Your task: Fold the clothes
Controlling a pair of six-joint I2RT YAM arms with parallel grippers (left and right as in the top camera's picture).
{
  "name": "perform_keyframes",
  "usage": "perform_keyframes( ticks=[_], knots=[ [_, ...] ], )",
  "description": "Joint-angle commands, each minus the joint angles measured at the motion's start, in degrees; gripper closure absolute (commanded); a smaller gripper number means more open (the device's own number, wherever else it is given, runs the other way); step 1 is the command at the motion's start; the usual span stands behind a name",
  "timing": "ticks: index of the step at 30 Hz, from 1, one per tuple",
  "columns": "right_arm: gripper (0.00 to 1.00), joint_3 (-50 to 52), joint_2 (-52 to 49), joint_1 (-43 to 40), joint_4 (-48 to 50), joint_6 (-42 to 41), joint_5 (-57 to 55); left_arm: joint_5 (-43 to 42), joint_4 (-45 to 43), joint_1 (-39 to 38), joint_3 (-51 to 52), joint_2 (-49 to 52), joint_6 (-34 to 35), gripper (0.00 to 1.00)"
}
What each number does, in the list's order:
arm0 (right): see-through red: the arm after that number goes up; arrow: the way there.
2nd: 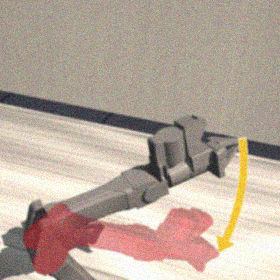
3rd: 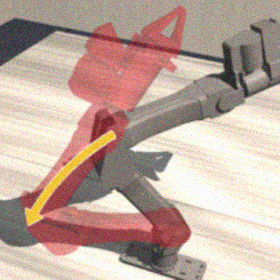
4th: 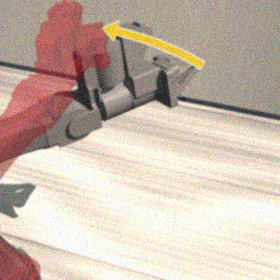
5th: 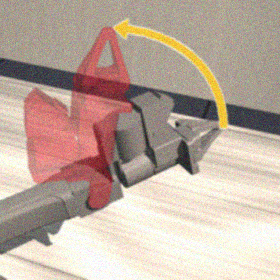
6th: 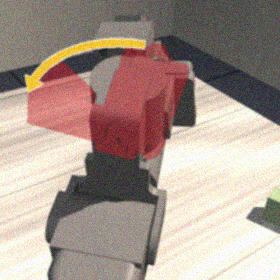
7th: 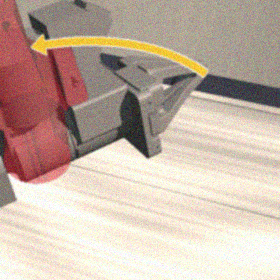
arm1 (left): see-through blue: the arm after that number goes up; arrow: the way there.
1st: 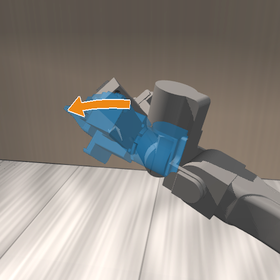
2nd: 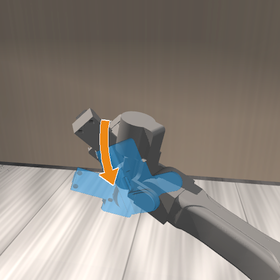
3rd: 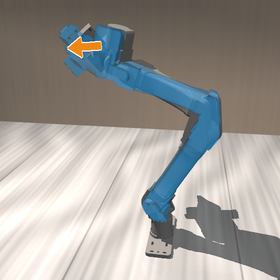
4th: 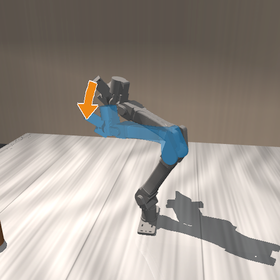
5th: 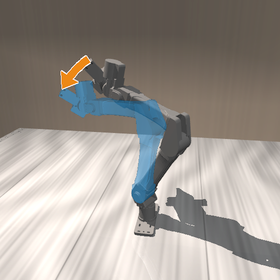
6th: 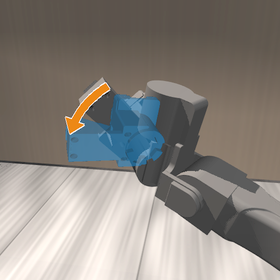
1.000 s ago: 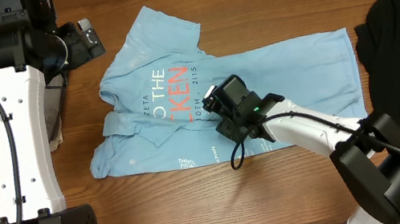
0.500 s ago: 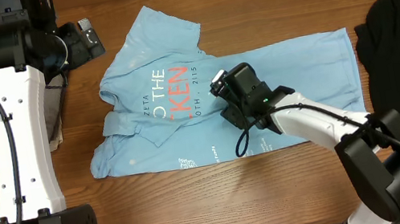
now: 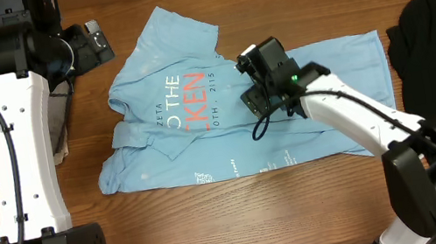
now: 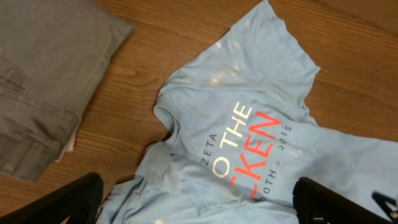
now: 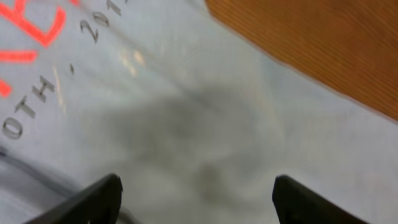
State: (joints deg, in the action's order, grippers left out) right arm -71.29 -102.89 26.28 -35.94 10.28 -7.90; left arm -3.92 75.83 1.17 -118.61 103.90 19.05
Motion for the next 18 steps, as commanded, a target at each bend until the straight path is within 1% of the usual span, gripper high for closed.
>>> perform_keyframes(
  ticks=[1,2,3,5,6,8,11,12,13,15,18],
  knots=[
    [0.19,-4.1,1.6,0.0,-8.7,-5.3,1.2,-0.4,0.0,0.3,-0.7,-0.4,-1.3,0.0],
    [0.2,-4.2,1.6,0.0,-12.5,-5.9,2.4,-0.4,0.0,0.3,-0.7,-0.4,-1.3,0.0],
    [0.24,-4.1,1.6,0.0,-15.1,-6.1,3.5,-0.4,0.0,0.3,-0.7,-0.4,-1.3,0.0],
    [0.37,-3.1,1.2,-0.1,-20.0,-7.4,5.9,-0.4,0.0,0.3,-0.7,-0.4,-1.3,0.0],
    [0.41,-2.4,1.0,-0.1,-21.1,-9.3,6.1,-0.4,0.0,0.3,-0.7,-0.4,-1.3,0.0],
    [0.66,-0.3,1.0,-0.1,-21.8,-14.1,6.1,-0.4,0.0,0.3,-0.7,-0.4,-1.3,0.0],
    [0.89,2.7,1.0,-0.2,-21.2,-21.8,6.1,-0.4,0.0,0.3,-0.7,-0.4,-1.3,0.0],
    [0.94,3.4,1.0,-0.4,-21.2,-24.3,6.1,-0.4,0.0,0.3,-0.7,-0.4,-1.3,0.0],
    [0.96,4.0,1.0,-0.6,-21.2,-26.6,6.1,-0.4,0.0,0.3,-0.7,-0.4,-1.3,0.0],
    [0.96,4.9,1.0,-1.1,-21.1,-29.5,6.1,-0.4,0.0,0.3,-0.7,-0.4,-1.3,0.0],
    [0.96,6.5,1.0,-1.7,-19.8,-31.4,6.2,-0.4,0.0,0.3,-0.7,-0.4,-1.3,0.0]
  ],
)
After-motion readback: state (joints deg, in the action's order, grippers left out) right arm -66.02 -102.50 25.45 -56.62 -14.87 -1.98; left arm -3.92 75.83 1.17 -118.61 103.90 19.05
